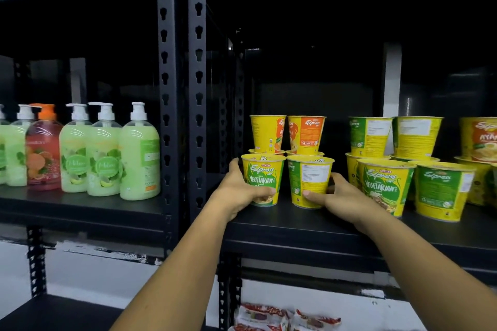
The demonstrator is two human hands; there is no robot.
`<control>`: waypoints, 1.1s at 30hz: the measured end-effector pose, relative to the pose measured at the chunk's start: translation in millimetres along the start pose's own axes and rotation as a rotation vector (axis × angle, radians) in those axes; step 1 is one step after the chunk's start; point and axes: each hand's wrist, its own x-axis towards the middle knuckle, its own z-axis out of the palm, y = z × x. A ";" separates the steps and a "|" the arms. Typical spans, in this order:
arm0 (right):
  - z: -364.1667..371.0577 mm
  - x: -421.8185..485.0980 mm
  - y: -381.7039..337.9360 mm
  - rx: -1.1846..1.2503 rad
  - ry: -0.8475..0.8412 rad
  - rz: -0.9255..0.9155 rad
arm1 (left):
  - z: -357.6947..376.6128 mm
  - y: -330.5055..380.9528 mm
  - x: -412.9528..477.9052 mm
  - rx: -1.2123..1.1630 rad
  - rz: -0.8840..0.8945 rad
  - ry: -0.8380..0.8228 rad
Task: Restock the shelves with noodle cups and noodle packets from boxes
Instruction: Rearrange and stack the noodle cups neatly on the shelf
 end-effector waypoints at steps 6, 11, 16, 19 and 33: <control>0.3 0.7 -0.3 0.085 -0.010 -0.046 | -0.6 2.1 -3.0 0.001 0.012 -0.001; -1.9 1.9 1.7 0.119 -0.009 -0.050 | -0.6 0.3 -1.5 0.012 0.011 -0.008; -6.1 -1.9 0.1 0.156 -0.019 0.021 | -0.3 -5.0 4.5 0.048 0.008 -0.028; -3.9 -0.7 2.2 0.066 0.008 -0.003 | 0.1 -7.7 6.4 0.054 0.009 -0.018; -0.5 -4.1 -4.4 0.009 0.073 0.029 | 1.5 -8.5 6.2 0.065 0.017 0.003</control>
